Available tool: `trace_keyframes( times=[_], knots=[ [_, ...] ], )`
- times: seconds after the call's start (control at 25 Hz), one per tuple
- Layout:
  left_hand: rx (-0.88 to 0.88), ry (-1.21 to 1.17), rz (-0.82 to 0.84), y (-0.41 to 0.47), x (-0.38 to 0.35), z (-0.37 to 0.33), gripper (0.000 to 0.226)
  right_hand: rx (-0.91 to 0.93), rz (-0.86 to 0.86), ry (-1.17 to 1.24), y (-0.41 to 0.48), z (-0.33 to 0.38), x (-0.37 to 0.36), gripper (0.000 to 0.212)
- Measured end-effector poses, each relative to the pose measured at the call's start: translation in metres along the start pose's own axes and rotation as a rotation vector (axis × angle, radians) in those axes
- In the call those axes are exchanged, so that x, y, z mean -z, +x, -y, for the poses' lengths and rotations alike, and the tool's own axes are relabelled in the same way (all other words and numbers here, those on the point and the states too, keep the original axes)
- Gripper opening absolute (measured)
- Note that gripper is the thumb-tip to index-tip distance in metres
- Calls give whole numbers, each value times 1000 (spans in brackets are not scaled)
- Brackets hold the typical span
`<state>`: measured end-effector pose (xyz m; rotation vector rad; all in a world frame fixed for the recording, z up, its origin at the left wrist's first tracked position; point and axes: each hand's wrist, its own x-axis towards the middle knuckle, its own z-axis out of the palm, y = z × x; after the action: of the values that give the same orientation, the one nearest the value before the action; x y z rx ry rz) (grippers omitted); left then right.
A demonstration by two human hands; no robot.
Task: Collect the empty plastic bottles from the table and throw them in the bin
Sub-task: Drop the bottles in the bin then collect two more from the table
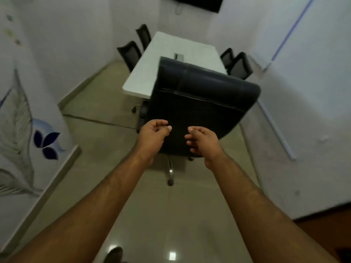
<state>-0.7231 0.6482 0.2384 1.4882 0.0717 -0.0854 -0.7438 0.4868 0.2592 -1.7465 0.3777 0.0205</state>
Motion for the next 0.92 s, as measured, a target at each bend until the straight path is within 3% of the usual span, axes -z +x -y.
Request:
trace_keyframes(
  times=[0.08, 0.36, 0.92],
  knots=[
    [-43, 59, 102, 2, -79, -8, 19, 5, -114, 54, 7, -8, 78, 8],
    [-69, 168, 293, 44, -274, 7, 22, -27, -258, 133, 74, -34, 244, 12],
    [-30, 209, 297, 283, -620, 22, 28, -71, -337, 207, 364, -57, 523, 21]
  ],
)
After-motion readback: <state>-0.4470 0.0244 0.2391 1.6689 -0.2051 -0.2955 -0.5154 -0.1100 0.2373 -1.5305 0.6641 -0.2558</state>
